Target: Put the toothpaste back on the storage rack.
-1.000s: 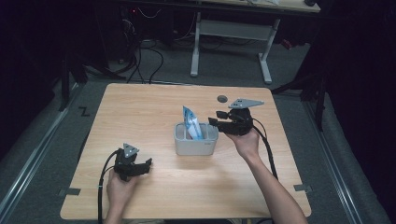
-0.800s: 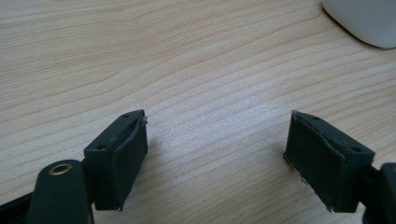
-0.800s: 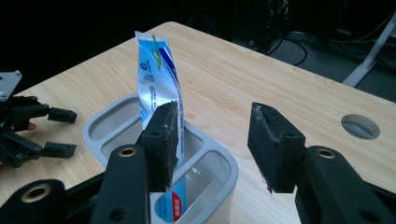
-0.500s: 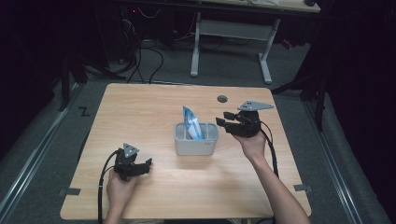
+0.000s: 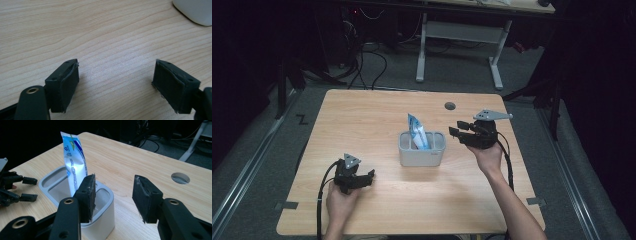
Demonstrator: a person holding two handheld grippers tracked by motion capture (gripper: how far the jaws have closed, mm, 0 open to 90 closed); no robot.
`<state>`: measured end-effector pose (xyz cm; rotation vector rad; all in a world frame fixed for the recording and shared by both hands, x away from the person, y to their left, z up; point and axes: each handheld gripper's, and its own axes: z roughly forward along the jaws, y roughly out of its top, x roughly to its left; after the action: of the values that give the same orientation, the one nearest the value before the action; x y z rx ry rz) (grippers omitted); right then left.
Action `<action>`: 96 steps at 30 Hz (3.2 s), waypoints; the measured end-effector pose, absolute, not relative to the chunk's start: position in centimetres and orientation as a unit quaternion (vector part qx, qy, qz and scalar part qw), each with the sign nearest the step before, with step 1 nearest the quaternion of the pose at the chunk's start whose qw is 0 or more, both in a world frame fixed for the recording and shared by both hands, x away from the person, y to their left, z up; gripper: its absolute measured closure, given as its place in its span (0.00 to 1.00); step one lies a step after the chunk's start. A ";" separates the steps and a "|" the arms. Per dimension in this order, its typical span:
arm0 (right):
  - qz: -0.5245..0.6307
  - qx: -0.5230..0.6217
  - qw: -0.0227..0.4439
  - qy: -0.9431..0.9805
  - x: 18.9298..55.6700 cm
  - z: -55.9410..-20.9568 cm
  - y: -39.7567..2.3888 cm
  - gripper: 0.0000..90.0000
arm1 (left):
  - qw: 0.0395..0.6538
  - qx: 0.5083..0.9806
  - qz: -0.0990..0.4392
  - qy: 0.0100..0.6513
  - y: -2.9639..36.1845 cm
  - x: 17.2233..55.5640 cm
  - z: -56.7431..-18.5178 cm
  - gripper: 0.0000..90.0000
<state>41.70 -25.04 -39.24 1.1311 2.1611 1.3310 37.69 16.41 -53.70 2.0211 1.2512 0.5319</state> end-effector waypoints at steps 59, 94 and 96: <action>0.478 0.450 0.173 0.734 38.7 -41.5 -30.3 0.58 | 0.345 0.779 0.205 0.482 16.4 37.7 -53.7 0.24; 0.470 0.477 0.155 0.727 37.3 -44.4 -31.9 0.58 | 0.345 0.778 0.205 0.483 16.4 37.7 -53.7 0.24; 0.467 0.478 0.154 0.727 37.2 -44.5 -31.9 0.58 | 0.345 0.778 0.205 0.483 16.4 37.7 -53.7 0.24</action>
<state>37.20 -31.92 -44.51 1.3701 2.0847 1.3395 37.70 16.43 -53.69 2.0195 1.2547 0.5335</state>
